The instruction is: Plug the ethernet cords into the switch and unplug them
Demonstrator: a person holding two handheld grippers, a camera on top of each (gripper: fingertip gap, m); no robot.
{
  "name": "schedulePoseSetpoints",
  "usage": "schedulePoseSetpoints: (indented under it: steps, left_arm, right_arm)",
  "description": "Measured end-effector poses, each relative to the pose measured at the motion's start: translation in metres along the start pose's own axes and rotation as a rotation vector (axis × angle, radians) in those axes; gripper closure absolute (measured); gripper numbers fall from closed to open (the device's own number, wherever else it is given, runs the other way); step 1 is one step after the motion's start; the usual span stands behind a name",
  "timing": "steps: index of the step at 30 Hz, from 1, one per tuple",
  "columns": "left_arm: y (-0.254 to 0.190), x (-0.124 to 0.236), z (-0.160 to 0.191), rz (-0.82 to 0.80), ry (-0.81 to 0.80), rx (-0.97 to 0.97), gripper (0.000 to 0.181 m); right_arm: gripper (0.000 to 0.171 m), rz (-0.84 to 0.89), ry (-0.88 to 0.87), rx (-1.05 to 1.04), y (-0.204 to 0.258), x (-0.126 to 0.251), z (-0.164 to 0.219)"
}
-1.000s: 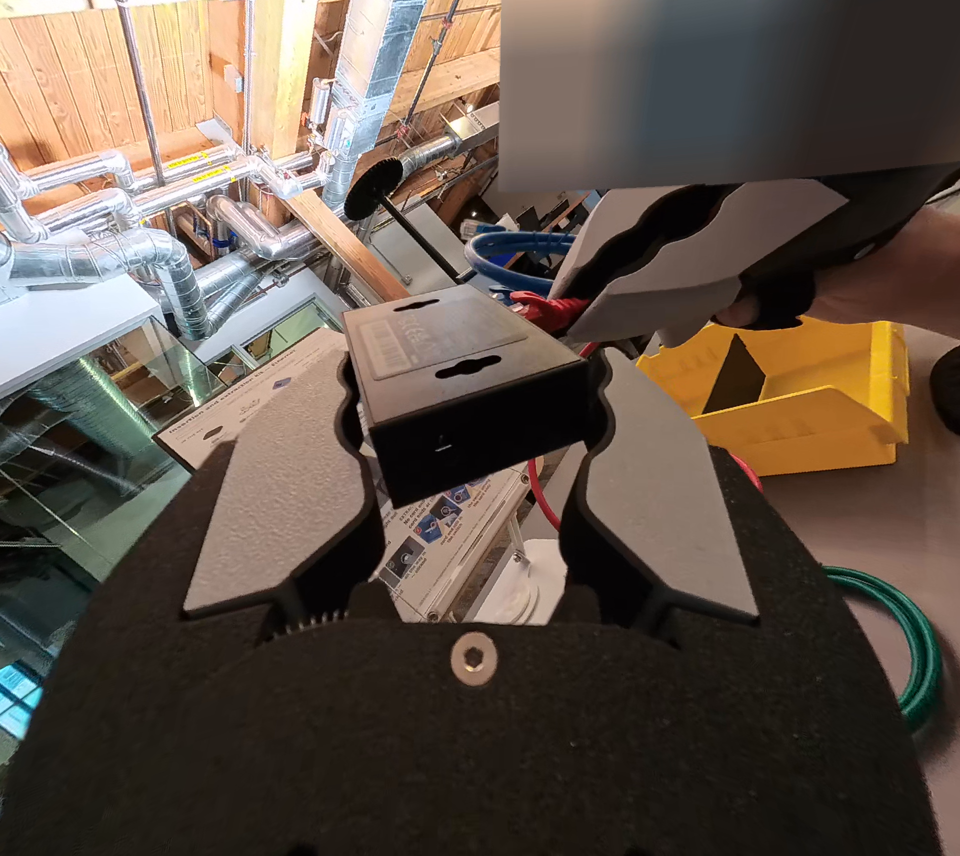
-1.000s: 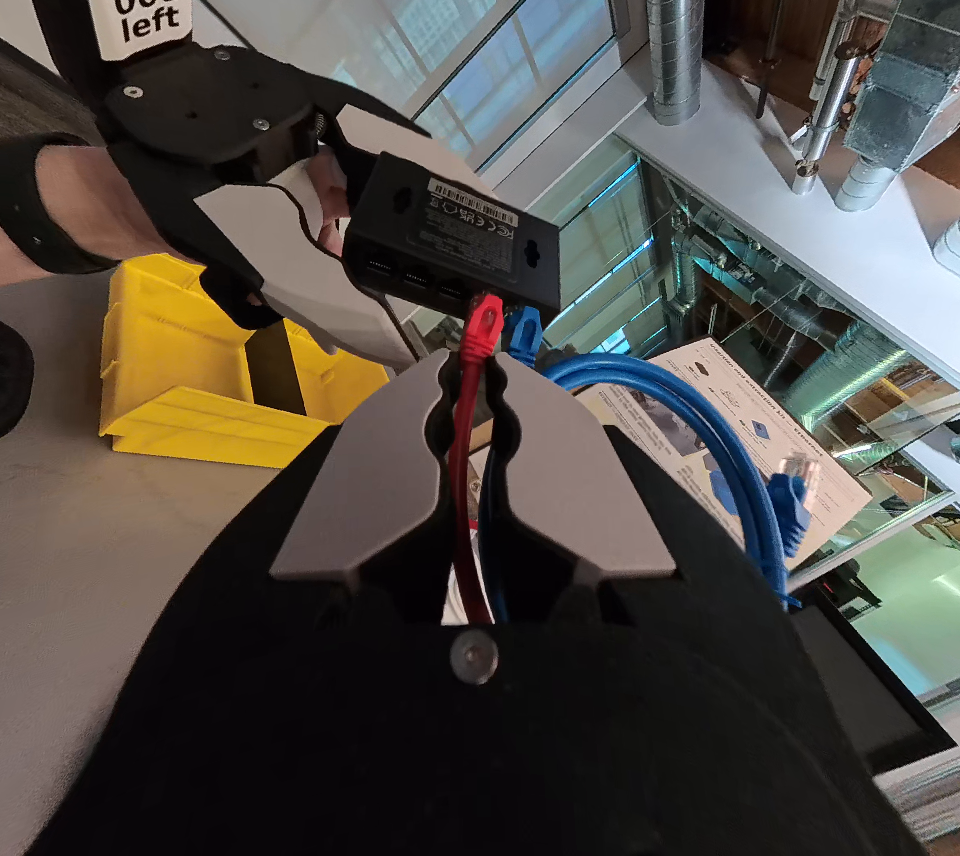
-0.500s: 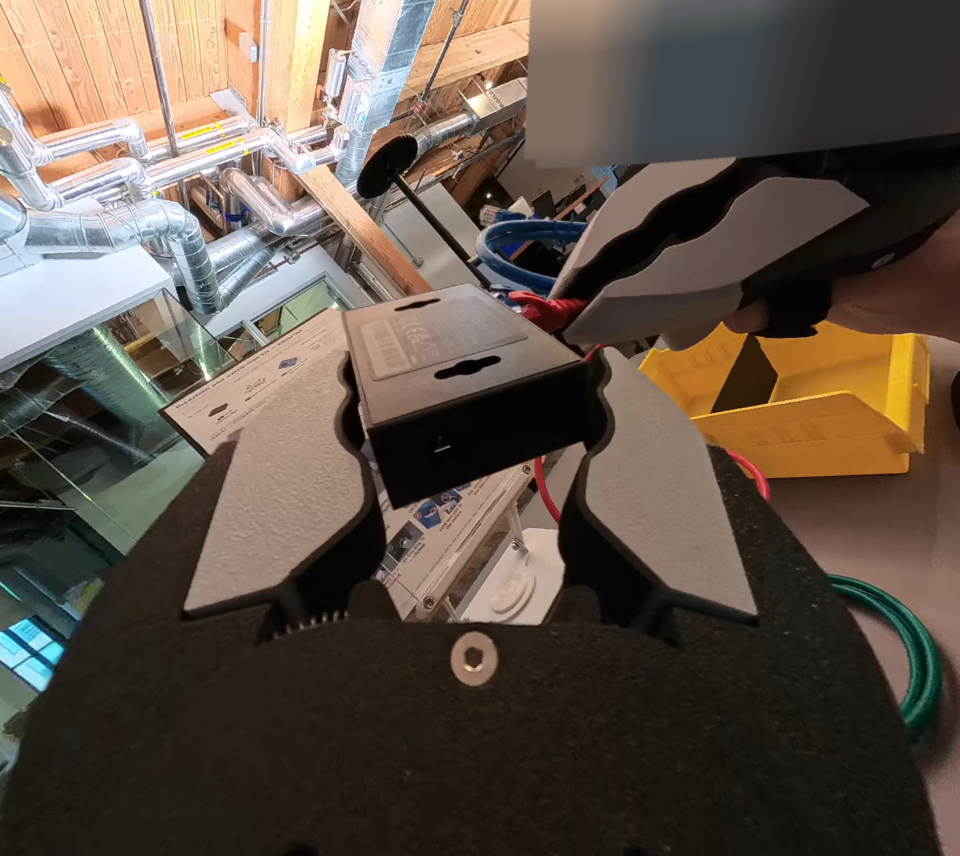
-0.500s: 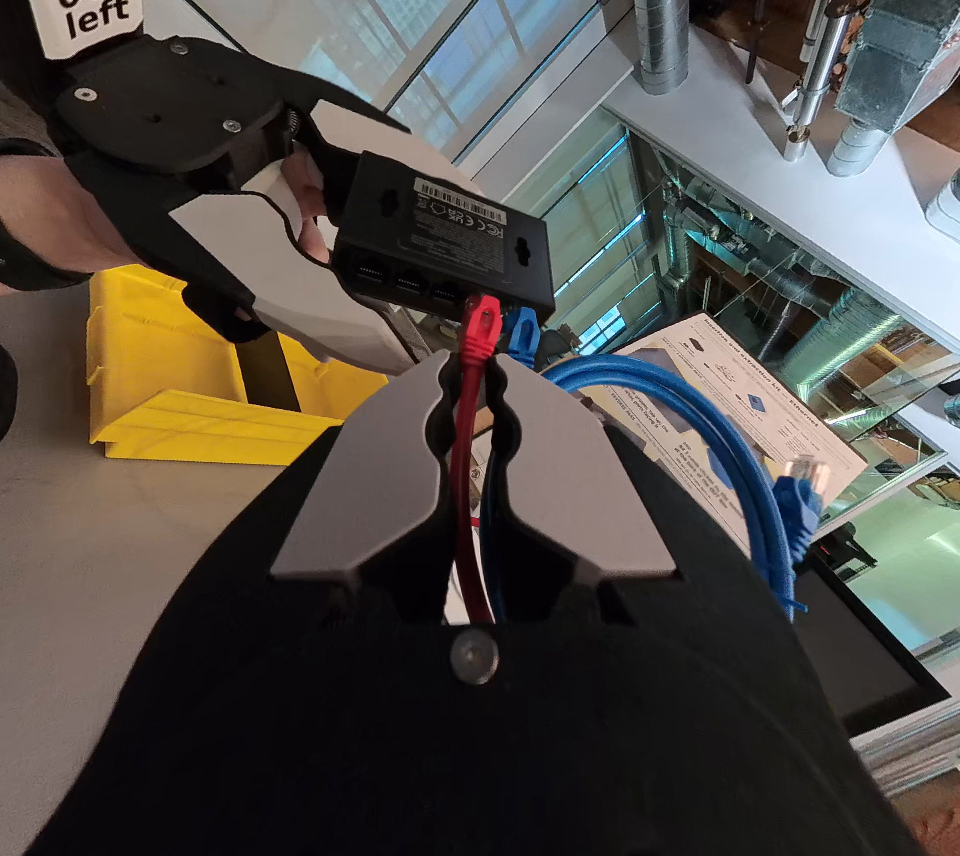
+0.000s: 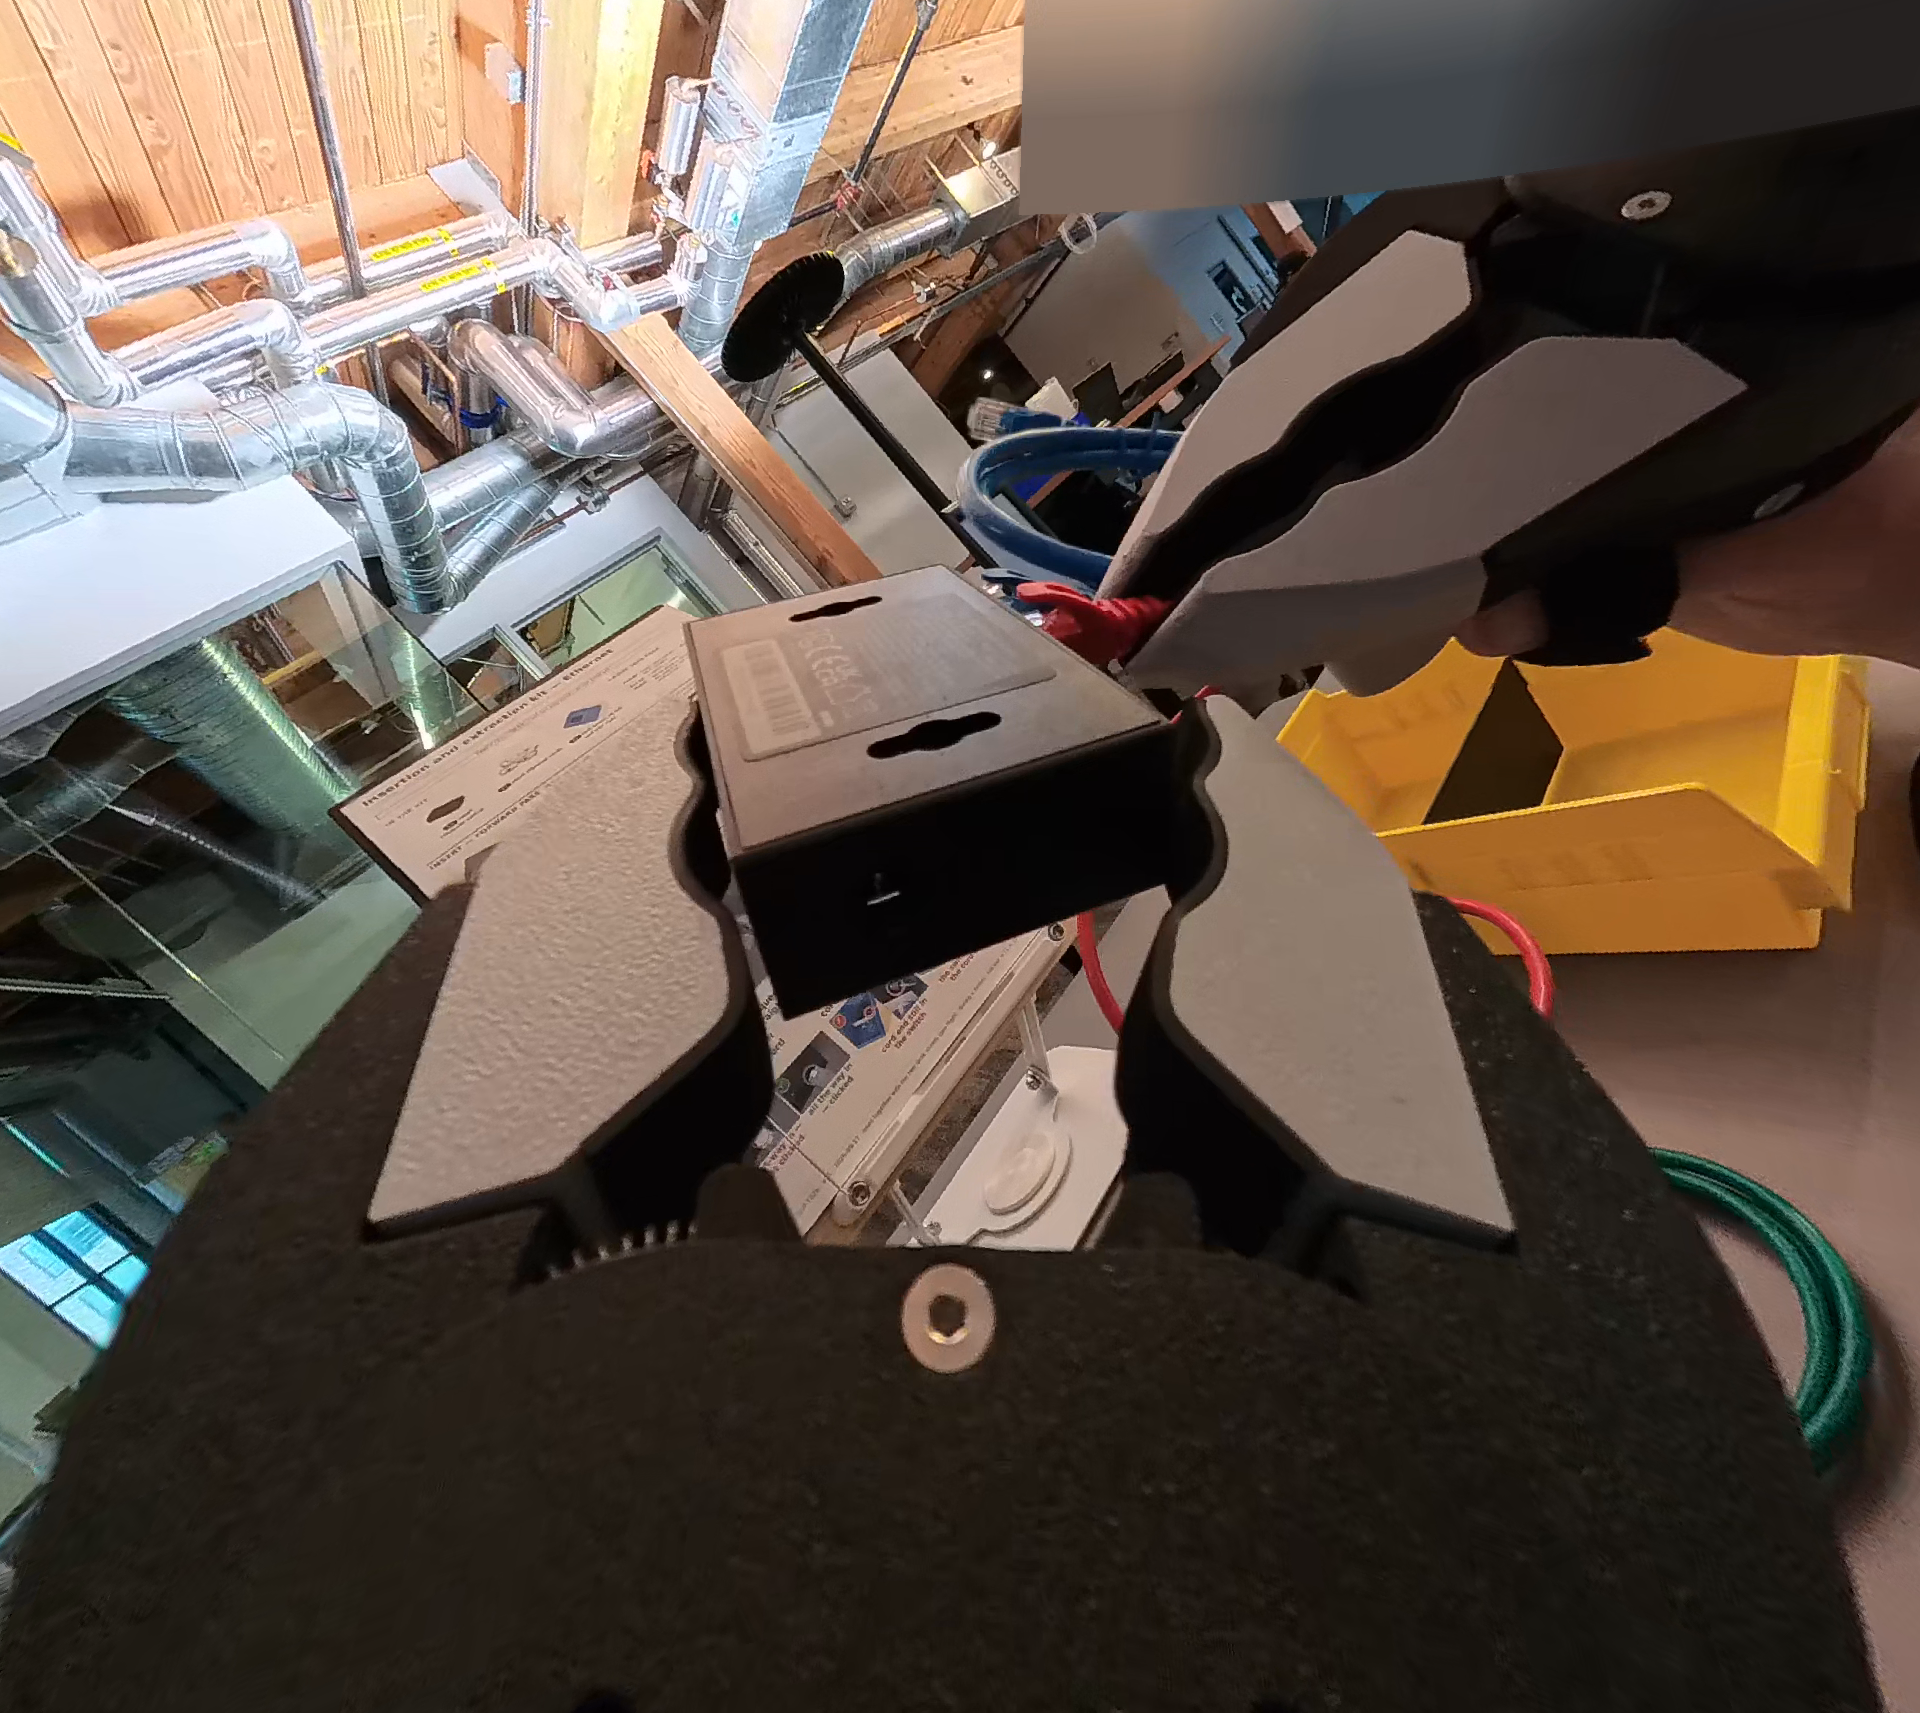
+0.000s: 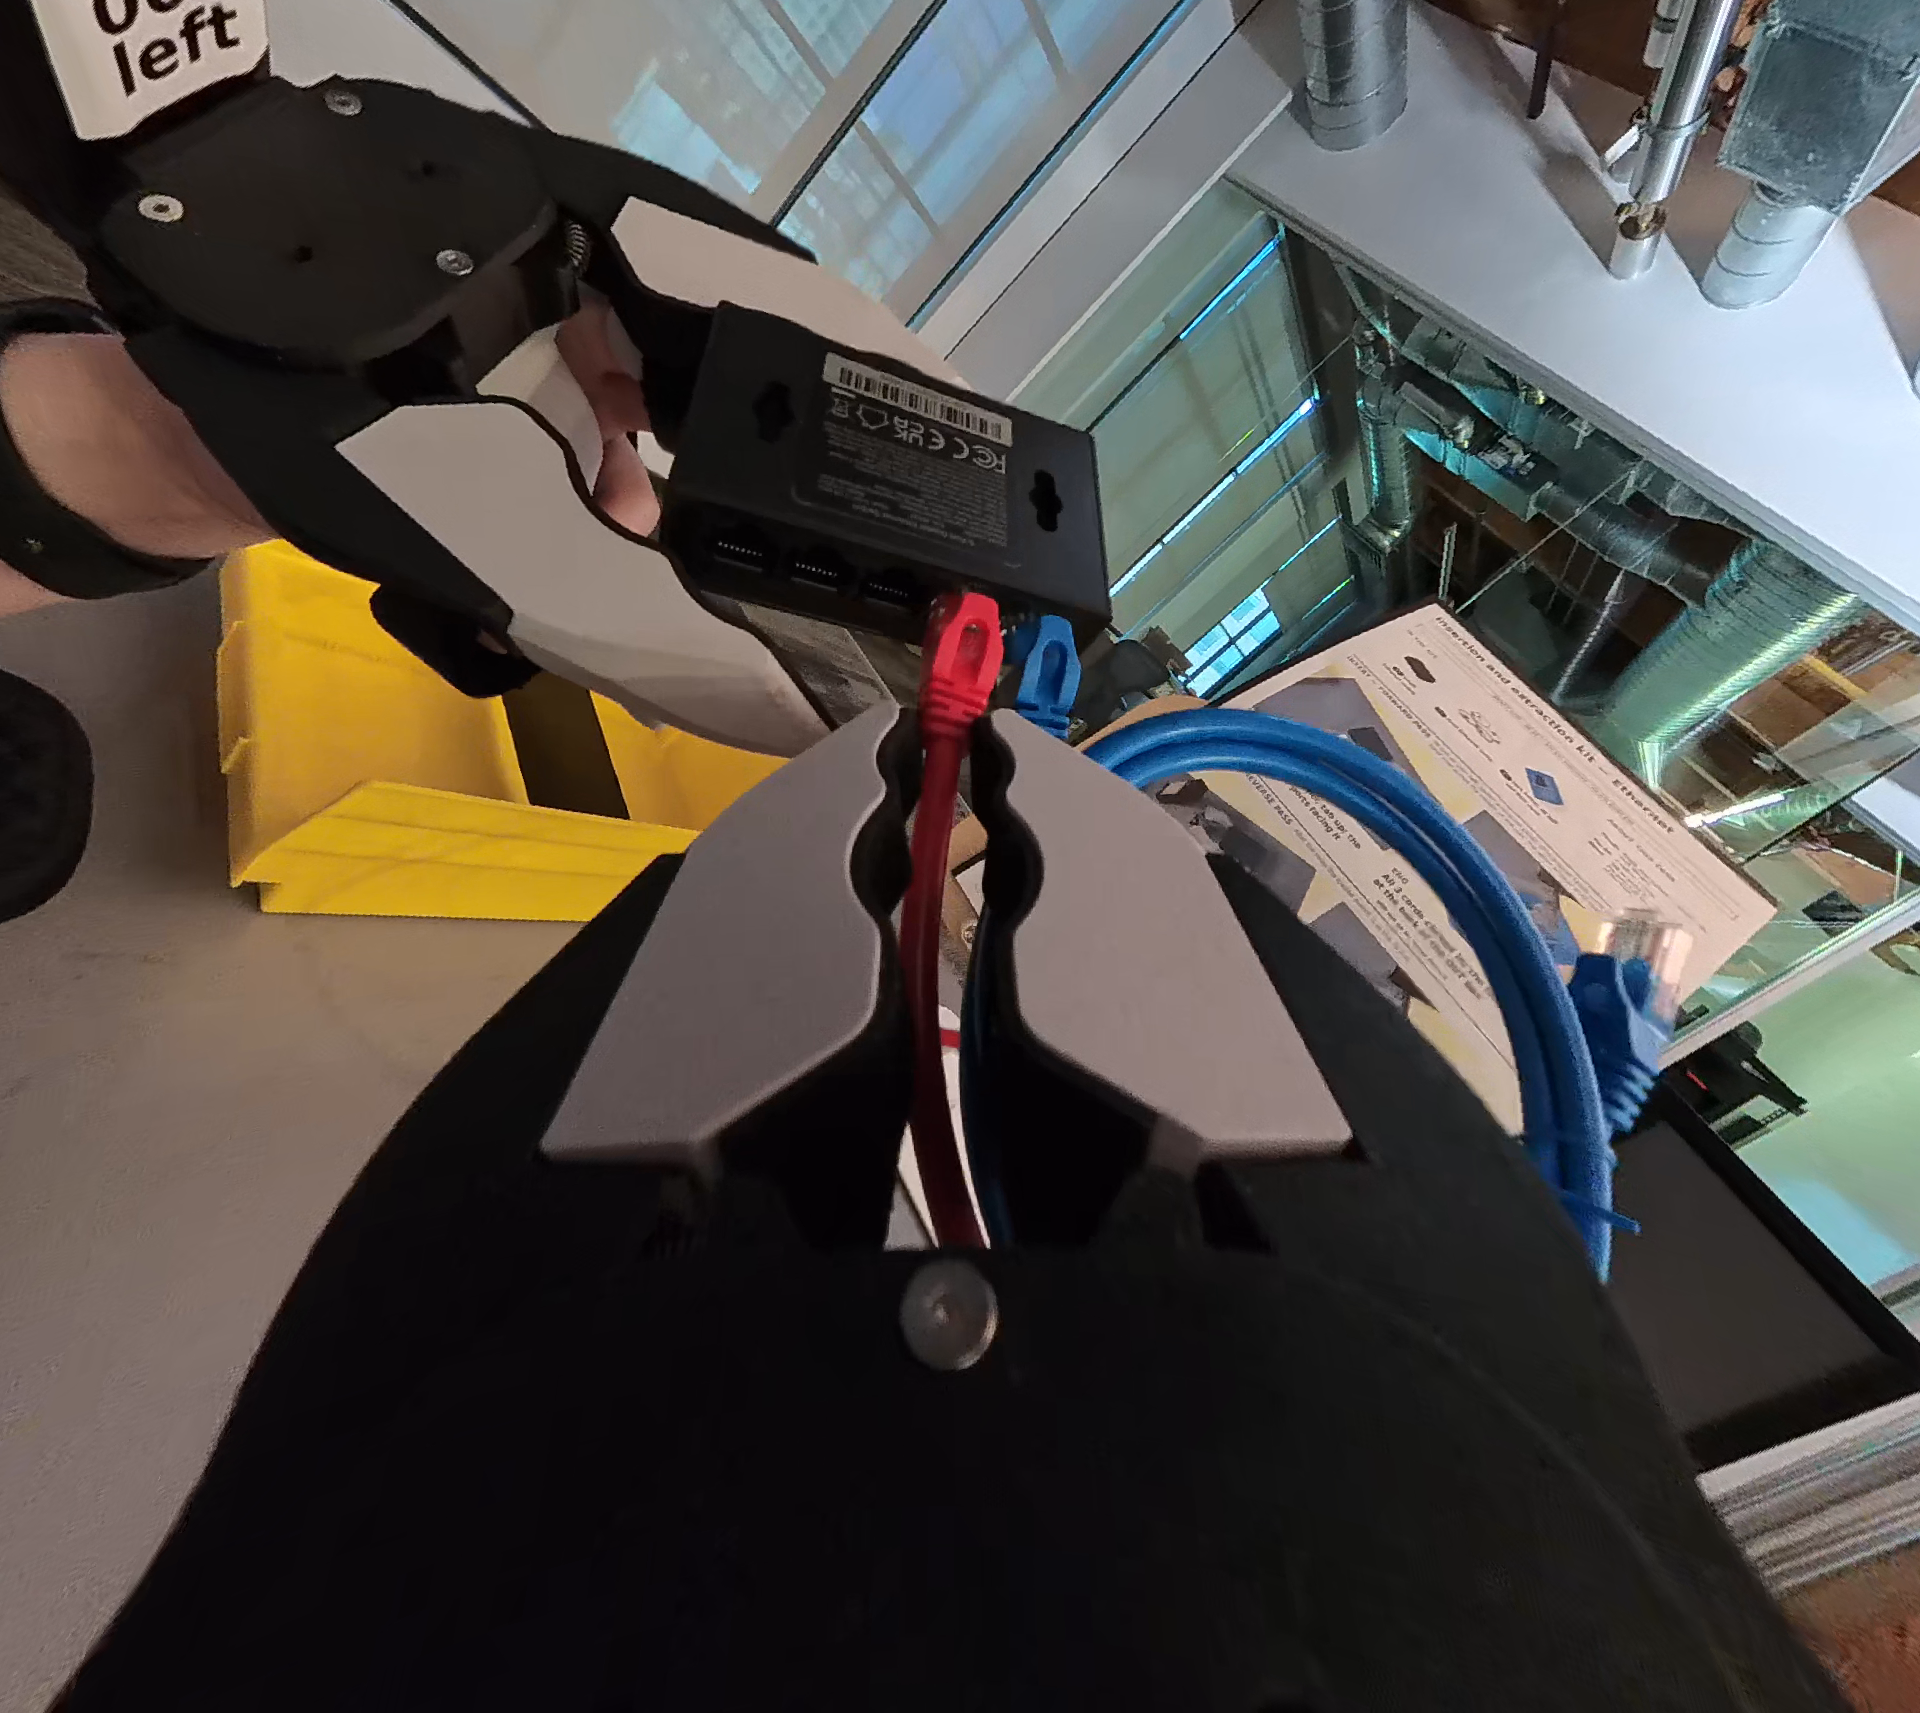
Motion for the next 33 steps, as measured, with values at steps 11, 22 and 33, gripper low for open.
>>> schedulePoseSetpoints:
  steps: [11, 22, 33]
  left_arm:
    - [0.000, 0.000, 0.000, -0.007, 0.019, 0.011, 0.097]
    - [0.000, 0.000, -0.005, -0.030, 0.000, -0.051, 0.097]
    - [0.000, 0.006, -0.014, -0.077, -0.083, -0.204, 0.098]
  right_arm:
    - [0.165, -0.003, 0.041, -0.044, 0.000, -0.001, -0.001]
    - [0.162, -0.036, 0.012, -0.064, -0.002, -0.001, -0.002]
    - [0.161, 0.072, -0.042, 0.129, 0.004, 0.002, -0.011]
Point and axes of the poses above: each gripper's, where its closed fingertips meet, x back along the fingers, z out of its underside, y = z × x across the jaws, the point moved 6 cm from there along x, back along the fingers, and after that the axes turned 11 degrees about z, right-handed, at the moved point
